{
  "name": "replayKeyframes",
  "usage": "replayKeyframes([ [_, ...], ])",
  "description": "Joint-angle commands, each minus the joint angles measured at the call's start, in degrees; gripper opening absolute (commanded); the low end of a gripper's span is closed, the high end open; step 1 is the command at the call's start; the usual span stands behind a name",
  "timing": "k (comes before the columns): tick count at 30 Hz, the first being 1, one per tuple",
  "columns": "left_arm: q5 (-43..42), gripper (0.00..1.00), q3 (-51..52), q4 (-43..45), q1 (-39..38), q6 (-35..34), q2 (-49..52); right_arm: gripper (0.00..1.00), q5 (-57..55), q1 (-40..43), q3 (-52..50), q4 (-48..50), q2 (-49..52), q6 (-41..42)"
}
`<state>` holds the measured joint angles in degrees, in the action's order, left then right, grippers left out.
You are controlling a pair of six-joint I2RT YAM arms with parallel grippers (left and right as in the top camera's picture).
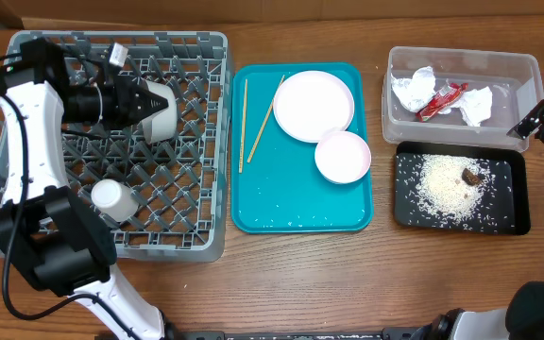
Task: Sort waste into correct bins and load items into the dishwasher
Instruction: 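Carry the grey bowl over the rack with the left gripper, then set the grey bowl upside down in the rack and release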
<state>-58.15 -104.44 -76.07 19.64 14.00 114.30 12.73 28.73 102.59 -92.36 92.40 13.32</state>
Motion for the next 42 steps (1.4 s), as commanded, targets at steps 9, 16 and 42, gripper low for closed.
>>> replayKeyframes([
  [9, -13.2, 0.04, 2.8, 2.0, 6.1, 8.4, -0.3, 1.00, 0.4, -0.1, 0.9, 0.3, -1.2, 0.0],
  [16, -13.3, 0.04, 2.8, 6.3, 7.7, 8.3, 0.7, 1.00, 0.4, -0.1, 0.9, 0.3, -1.2, -0.1],
  [42, 4.9, 0.10, 3.2, -1.3, 13.7, 8.6, 9.0, 1.00, 0.2, -0.1, 0.9, 0.3, -1.2, -0.2],
])
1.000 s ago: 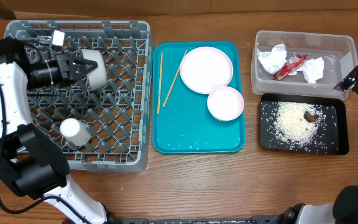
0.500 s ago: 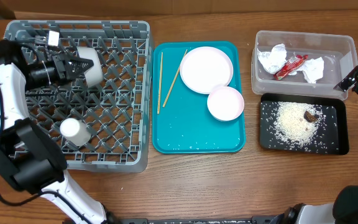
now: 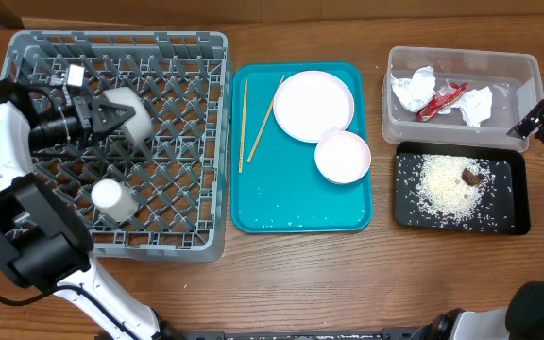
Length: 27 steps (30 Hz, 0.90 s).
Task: Sort waste into correct bins and load items into the dishwasher
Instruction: 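Set the grey bowl upside down in the rack and release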
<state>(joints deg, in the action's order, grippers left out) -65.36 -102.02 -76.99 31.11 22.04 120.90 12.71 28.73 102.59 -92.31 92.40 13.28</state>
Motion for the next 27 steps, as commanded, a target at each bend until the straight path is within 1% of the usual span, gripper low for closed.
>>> replayKeyframes([
  [1, 12.3, 0.15, 0.8, -0.5, 2.6, 0.5, 2.4, 1.00, 0.2, -0.1, 0.9, 0.2, -1.2, -0.2],
  [2, 12.5, 0.20, 0.8, -0.7, 3.0, 0.5, 2.4, 1.00, 0.2, -0.1, 0.9, 0.2, -1.2, -0.2],
  [4, 13.5, 0.25, 0.8, -0.9, 3.5, 0.5, 2.4, 1.00, 0.2, -0.1, 0.9, 0.2, -1.2, -0.2],
  [5, 14.4, 0.26, 0.8, -1.0, 3.8, 0.5, 2.4, 1.00, 0.2, -0.1, 0.9, 0.2, -1.2, -0.2],
  [9, 15.4, 0.27, 0.8, -2.6, 3.8, 2.4, 2.4, 1.00, 0.2, -0.1, 0.9, 0.2, -1.2, -0.2],
  [10, 15.9, 0.31, 0.8, -2.8, 3.8, 2.4, 2.4, 1.00, 0.2, -0.1, 0.9, 0.2, -1.2, -0.2],
  [11, 16.4, 0.33, 0.8, -3.0, 3.8, 2.4, 2.4, 1.00, 0.2, -0.1, 0.9, 0.2, -1.2, -0.2],
  [12, 17.1, 0.37, 0.8, -3.5, 3.8, 2.4, 2.4, 1.00, 0.2, -0.1, 0.9, 0.2, -1.2, -0.2],
  [14, 18.2, 0.49, 0.8, -4.4, 3.8, 2.4, 2.4, 1.00, 0.2, -0.1, 0.9, 0.2, -1.2, -0.2],
  [15, 18.6, 0.52, 0.8, -4.9, 3.9, 2.4, 2.3, 1.00, 0.2, -0.1, 0.9, 0.2, -1.2, -0.2],
  [19, 19.2, 0.60, 0.5, -6.9, 4.9, 2.4, 2.1, 1.00, 0.2, -0.1, 0.9, 0.2, -1.2, -0.2],
  [27, 19.1, 0.64, -1.5, -11.3, 7.1, 2.4, -1.1, 1.00, 0.2, -0.1, 0.9, 0.3, -1.2, -0.2],
])
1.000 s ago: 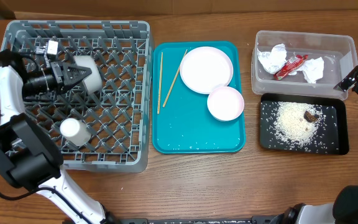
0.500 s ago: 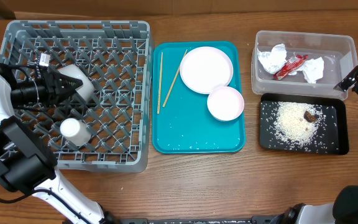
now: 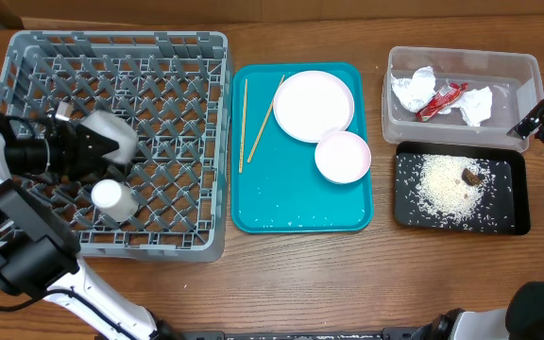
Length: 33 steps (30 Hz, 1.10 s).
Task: Sort waste into correct bins and load items into the dishwasher
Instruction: 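Set the grey bowl upside down in the rack and release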
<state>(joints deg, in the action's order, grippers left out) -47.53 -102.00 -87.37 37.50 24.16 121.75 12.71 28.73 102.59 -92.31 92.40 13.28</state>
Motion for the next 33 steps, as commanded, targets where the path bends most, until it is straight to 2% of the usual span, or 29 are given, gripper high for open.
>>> replayKeyframes([
  [1, 1.2, 0.65, -1.6, -1.1, 0.8, 0.2, -2.8, 1.00, 0.2, -0.1, 0.9, 0.3, -1.2, -0.2],
  [6, 4.3, 0.78, -1.6, -1.4, 0.7, -2.4, -6.7, 1.00, 0.2, -0.1, 0.9, 0.3, -1.2, -0.2],
  [14, 4.0, 1.00, -1.7, -1.9, 0.2, -3.2, -16.0, 1.00, -0.2, -0.1, 0.9, 0.3, -1.2, -0.2],
  [18, 6.6, 1.00, -1.7, -0.7, -2.5, -5.7, -22.6, 1.00, -0.2, -0.1, 0.9, 0.2, -1.2, -0.2],
  [20, 13.6, 1.00, -1.7, 1.5, -6.1, -12.9, -27.1, 1.00, -0.2, -0.1, 0.9, 0.2, -1.2, -0.2],
  [24, 21.8, 1.00, -1.7, 3.0, -14.0, -20.1, -30.4, 1.00, -0.2, -0.1, 0.9, 0.2, -1.2, -0.2],
  [26, 24.0, 1.00, -1.7, 3.5, -21.9, -23.4, -31.0, 1.00, -0.2, -0.1, 0.9, 0.0, -1.2, -0.2],
  [29, 27.6, 1.00, -1.7, 6.6, -31.9, -27.1, -31.0, 1.00, -0.2, -0.1, 0.9, -0.3, -1.2, -0.2],
  [33, 35.0, 1.00, -1.7, 14.6, -46.0, -28.0, -30.9, 1.00, -0.2, -0.1, 0.9, -0.7, -1.2, -0.2],
])
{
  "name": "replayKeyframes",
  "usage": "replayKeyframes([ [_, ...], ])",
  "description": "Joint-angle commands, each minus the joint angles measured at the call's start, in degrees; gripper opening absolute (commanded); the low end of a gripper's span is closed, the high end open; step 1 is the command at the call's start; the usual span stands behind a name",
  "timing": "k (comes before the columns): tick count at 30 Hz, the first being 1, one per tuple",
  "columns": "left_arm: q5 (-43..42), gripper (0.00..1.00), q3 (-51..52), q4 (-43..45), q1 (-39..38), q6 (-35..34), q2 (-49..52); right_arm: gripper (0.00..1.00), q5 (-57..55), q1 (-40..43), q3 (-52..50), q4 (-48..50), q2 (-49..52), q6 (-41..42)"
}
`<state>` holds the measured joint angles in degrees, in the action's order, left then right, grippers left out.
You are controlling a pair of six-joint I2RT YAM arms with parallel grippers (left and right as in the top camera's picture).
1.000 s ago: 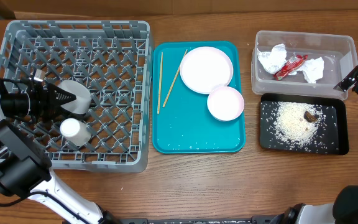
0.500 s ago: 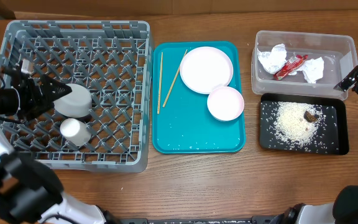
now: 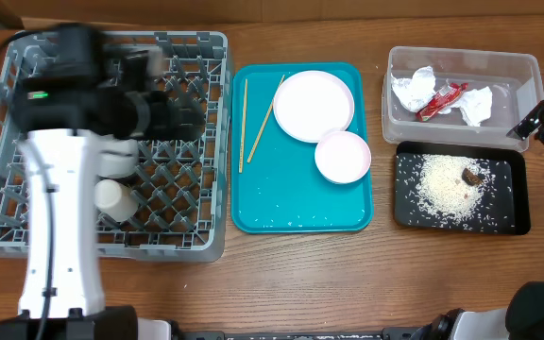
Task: Sort waste into correct bins and load items into the dishwasher
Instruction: 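Set the grey bowl upside down in the rack and release, then move the left gripper to the pink bowl and grasp its rim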
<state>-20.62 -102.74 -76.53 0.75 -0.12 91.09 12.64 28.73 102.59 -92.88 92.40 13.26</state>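
Observation:
A grey dish rack (image 3: 206, 57) fills the left of the table. Two white cups stand in it, one (image 3: 118, 159) just behind the other (image 3: 113, 198). My left gripper (image 3: 185, 115) is blurred by motion over the rack's right half. It points toward the teal tray (image 3: 281, 203) and looks open and empty. On the tray lie a large white plate (image 3: 314, 106), a small white bowl (image 3: 342, 156) and two chopsticks (image 3: 244, 123). My right gripper (image 3: 529, 127) hangs at the right edge by the clear bin; its jaws are unreadable.
A clear bin (image 3: 461, 59) at the back right holds crumpled paper (image 3: 412, 91) and a red wrapper (image 3: 440, 99). In front of it, a black tray (image 3: 414, 212) carries spilled rice (image 3: 447, 184) and a brown scrap (image 3: 470, 176).
The left gripper held a white cup low in the rack's left part beside the other cup. Now that cup rests in the rack, and the empty gripper is over the rack's right half.
The left gripper first held a white cup over the rack's upper middle. It then held it further left, then lower beside the cup standing in the rack. Now the cup sits there and the gripper is away to the right. The right arm stayed still.

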Motion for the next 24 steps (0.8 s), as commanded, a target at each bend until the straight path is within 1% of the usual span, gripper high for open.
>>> replayKeyframes([
  [1, 10.1, 1.00, -0.9, 6.3, -12.6, -3.7, 0.0, 1.00, -0.2, -0.1, 0.9, -0.3, -1.2, -0.1],
  [5, 14.1, 1.00, -0.9, 14.2, -22.4, -3.2, 1.3, 1.00, -0.1, -0.1, 0.9, -0.6, -1.2, -0.1],
  [8, 14.1, 1.00, -0.9, 18.2, -27.3, 0.3, 2.7, 1.00, -0.1, -0.1, 0.9, -0.7, -1.2, -0.1],
  [10, 14.1, 1.00, -0.9, 20.4, -29.7, 1.4, 4.2, 1.00, -0.1, -0.1, 0.9, -0.7, -1.2, -0.1],
  [14, 14.3, 0.96, -0.9, 24.1, -34.4, 6.2, 9.0, 1.00, -0.1, -0.1, 0.9, -0.7, -1.2, 0.1],
  [19, 14.2, 0.96, -0.9, 26.9, -39.4, 11.2, 16.1, 1.00, -0.1, -0.1, 0.9, -0.7, -1.2, 0.1],
  [22, 14.3, 0.96, -0.9, 28.3, -41.1, 12.4, 20.1, 1.00, -0.1, -0.1, 0.9, -0.7, -1.2, 0.1],
  [24, 14.1, 0.93, -0.9, 28.9, -42.0, 12.4, 22.5, 1.00, -0.1, -0.1, 0.9, -0.7, -1.2, 0.1],
])
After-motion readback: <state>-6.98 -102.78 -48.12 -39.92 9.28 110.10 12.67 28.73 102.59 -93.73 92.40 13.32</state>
